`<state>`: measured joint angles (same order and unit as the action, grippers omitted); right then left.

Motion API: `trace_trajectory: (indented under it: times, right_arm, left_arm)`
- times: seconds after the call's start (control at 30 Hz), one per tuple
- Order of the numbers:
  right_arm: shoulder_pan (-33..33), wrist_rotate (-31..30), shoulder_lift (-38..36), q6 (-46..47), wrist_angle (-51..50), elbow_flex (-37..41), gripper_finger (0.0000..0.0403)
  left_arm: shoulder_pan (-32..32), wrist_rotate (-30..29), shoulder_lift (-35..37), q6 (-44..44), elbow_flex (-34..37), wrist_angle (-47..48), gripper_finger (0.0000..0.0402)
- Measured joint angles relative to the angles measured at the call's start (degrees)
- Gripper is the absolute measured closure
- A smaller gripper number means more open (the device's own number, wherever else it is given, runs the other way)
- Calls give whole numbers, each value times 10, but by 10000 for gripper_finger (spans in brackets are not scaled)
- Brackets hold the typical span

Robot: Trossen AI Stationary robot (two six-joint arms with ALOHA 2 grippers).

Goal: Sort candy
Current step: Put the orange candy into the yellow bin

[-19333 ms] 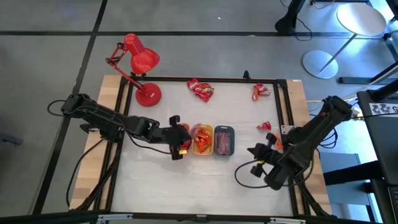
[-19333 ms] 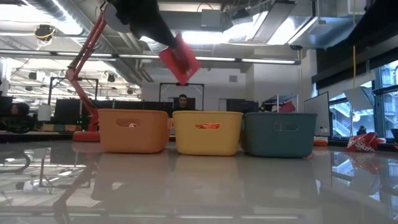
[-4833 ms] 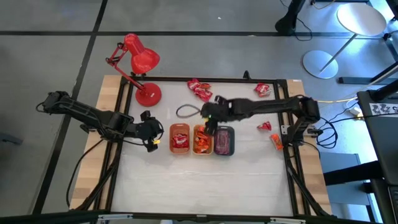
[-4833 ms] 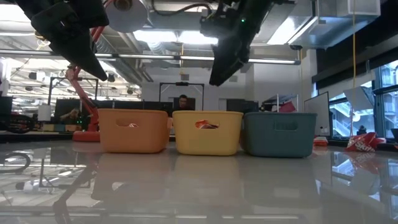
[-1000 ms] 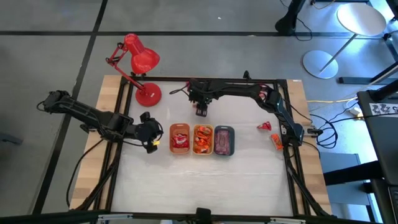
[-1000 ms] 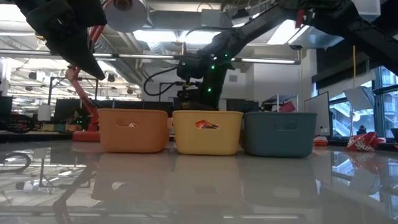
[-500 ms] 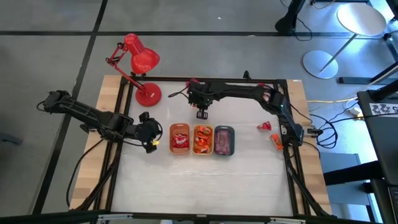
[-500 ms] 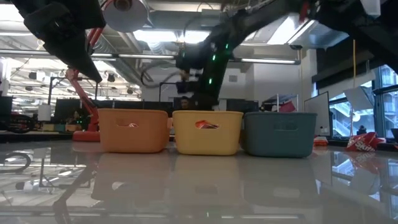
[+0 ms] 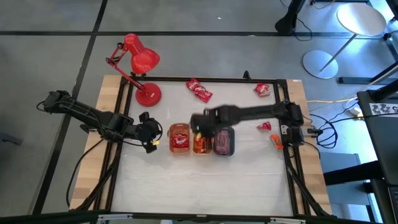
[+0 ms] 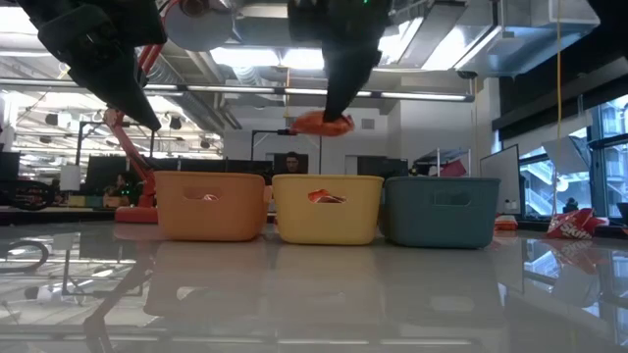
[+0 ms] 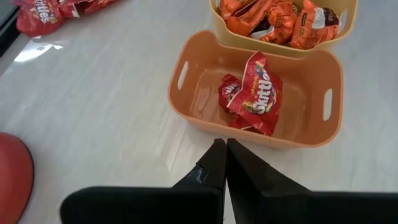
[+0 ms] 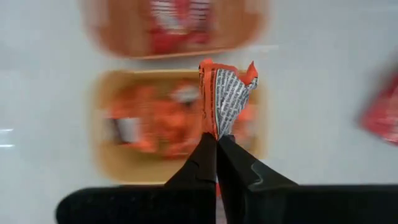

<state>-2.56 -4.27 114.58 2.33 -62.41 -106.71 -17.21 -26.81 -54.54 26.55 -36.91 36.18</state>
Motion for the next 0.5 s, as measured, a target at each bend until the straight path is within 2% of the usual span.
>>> trace_trajectory:
  times: [0.13, 0.27, 0.4, 0.5]
  right_arm:
    - [-43, 37, -1, 27, 53, 59, 401]
    - [-46, 35, 0, 48, 130, 125, 395]
    - [-41, 23, 0, 64, 172, 149, 381]
    - [-39, 39, 0, 69, 171, 153, 355]
  left_arm:
    - [0, 0, 0, -1, 0, 0, 398]
    - [0, 0, 0, -1, 0, 0, 398]
    - [0, 0, 0, 2, 0, -1, 398]
    - [0, 0, 0, 4, 0, -1, 398]
